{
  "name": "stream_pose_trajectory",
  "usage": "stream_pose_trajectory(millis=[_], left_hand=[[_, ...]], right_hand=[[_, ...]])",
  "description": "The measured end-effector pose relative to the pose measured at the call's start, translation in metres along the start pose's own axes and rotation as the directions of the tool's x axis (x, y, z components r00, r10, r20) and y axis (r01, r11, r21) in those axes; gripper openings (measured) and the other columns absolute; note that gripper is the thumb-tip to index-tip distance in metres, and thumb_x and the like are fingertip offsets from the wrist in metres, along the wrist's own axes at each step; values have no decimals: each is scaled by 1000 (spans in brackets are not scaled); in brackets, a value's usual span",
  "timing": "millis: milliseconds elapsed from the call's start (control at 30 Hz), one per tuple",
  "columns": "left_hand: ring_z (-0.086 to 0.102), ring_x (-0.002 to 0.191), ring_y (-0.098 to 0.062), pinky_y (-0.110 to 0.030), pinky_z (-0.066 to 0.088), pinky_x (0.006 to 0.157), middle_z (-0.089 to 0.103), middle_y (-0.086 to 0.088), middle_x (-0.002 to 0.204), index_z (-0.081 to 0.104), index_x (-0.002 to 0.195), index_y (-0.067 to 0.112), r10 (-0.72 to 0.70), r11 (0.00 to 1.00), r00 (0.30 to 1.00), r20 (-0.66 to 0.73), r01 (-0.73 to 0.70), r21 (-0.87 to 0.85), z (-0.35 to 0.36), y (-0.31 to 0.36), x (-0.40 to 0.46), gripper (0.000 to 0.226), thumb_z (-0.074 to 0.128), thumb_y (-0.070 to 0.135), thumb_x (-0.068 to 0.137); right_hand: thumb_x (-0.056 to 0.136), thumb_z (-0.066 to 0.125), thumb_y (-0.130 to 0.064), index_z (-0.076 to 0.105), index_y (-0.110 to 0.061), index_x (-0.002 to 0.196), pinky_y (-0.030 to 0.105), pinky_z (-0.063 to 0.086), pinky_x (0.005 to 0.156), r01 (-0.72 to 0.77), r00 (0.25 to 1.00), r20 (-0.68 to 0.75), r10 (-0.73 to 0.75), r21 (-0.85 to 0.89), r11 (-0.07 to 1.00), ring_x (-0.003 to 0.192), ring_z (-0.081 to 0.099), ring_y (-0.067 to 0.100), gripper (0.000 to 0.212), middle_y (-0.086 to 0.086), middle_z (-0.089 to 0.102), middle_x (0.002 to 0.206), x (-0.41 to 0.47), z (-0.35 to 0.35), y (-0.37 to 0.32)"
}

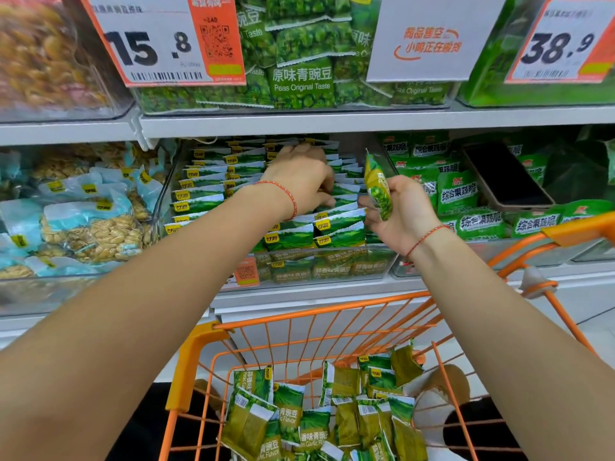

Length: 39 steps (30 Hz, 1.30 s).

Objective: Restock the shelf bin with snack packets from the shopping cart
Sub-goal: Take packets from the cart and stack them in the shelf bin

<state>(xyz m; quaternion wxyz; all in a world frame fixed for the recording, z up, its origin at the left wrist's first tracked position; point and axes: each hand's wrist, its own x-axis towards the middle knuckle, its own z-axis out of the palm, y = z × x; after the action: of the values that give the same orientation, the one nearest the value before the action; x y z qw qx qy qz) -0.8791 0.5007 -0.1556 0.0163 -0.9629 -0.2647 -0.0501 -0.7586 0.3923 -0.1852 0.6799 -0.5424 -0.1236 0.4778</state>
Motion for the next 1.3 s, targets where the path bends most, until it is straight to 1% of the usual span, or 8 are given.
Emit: stream_pose_trajectory(millis=[233,400,500,633,800,933,1133,1300], left_hand=[[46,110,-21,-31,32,82,68,7,98,71,100,29,14,986,997,-73,-26,-165,-4,-5,-28,17,57,33,92],[49,69,-13,-32,37,79,56,1,62,72,85,25,-18,939,1000,-18,11,-344,-5,7,-32,37,45,48,96],[62,89,-12,-29,42,89,70,6,91,68,108,25,33,933,997,63,-8,-359,-7,13,-30,35,54,51,90],[57,109,-21,-34,18,112,69,0,107,64,119,24,47,997,997,61,-44,-59,-3,18,-27,31,54,40,94],[43,121,-26,-39,27,105,61,-3,118,62,119,28,52,985,998,27,-56,160,-4,23,-21,29,56,39,93],[42,117,-24,-37,30,96,53,0,122,57,112,27,58,998,995,-76,-60,-20,-11,28,-25,29,65,36,86],[35,128,-23,-39,29,105,43,1,139,72,97,23,166,960,972,164,-197,200,2,31,-35,25,61,44,88],[50,100,-26,-35,39,80,59,-5,105,55,114,15,207,914,968,144,-244,323,-4,43,-27,19,47,13,97]], right_hand=[[92,30,-12,39,-17,86,16,29,36,7,1000,-17,-8,-38,999,43,29,10,12,6,30,69,1,2,3],[95,34,-15,48,-3,102,32,54,76,15,1000,-5,-15,37,999,59,59,15,20,10,53,78,-11,-17,7],[96,37,-18,45,9,130,35,53,78,-8,999,-45,9,23,1000,111,59,32,44,23,60,111,-20,-24,2],[96,38,-19,40,8,135,36,54,79,-3,999,-50,4,17,1000,121,52,36,47,24,57,117,-29,-23,0],[97,38,-18,48,2,124,39,55,71,-70,997,-45,68,-48,996,106,60,38,35,25,56,123,-39,-24,-1],[98,35,-17,52,3,117,34,60,64,35,999,-43,-33,50,998,89,69,31,32,22,64,112,-44,-28,-2],[97,30,-21,55,-7,84,19,40,44,207,971,-134,-197,65,976,46,51,13,32,7,65,76,-45,-33,-4],[96,37,-27,47,-16,76,13,32,40,147,961,-237,-146,-14,989,34,45,9,25,-4,51,49,-43,-40,-5]])
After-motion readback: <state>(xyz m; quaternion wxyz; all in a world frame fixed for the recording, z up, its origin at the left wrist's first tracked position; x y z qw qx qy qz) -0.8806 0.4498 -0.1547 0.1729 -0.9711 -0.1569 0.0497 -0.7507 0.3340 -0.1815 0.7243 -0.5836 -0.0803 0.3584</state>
